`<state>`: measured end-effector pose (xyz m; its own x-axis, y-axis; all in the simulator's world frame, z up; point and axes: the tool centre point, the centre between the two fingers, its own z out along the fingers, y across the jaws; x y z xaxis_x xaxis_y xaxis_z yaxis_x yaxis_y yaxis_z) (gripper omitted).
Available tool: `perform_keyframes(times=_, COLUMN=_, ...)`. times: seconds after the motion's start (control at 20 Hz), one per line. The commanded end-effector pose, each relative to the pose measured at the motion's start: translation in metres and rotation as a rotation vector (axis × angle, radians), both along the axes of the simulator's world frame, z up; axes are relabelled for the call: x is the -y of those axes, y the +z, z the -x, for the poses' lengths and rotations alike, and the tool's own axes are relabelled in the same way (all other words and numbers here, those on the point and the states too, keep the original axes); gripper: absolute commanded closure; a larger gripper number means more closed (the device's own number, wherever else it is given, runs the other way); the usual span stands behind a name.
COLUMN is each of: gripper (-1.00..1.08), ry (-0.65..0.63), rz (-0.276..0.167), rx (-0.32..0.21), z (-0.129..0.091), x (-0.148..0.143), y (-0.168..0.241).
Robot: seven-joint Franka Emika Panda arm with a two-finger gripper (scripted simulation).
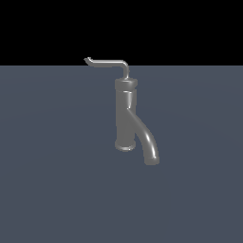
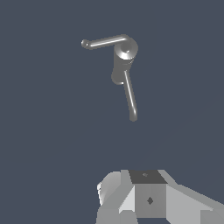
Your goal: Turn on the faucet by rotating a designated handle.
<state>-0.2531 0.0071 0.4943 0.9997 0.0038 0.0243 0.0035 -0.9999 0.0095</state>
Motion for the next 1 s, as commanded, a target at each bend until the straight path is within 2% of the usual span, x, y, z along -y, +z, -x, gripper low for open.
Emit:
perform_keyframes(times=0.0, gripper=1.08, ry=0.0, rz=0.0, rx=0.0, z=0.0, x=0.0, y=0.0)
perform_keyframes(times=0.5, gripper=1.08, ry=-0.056, rz=-0.001, rx=-0.001, z=-0.007, x=-0.01, y=-0.008)
perform_keyframes(times=0.95, gripper=1.08, ry=-0.203, rz=-0.005, rx=-0.003, z=-0.026, x=-0.033, y=-0.03)
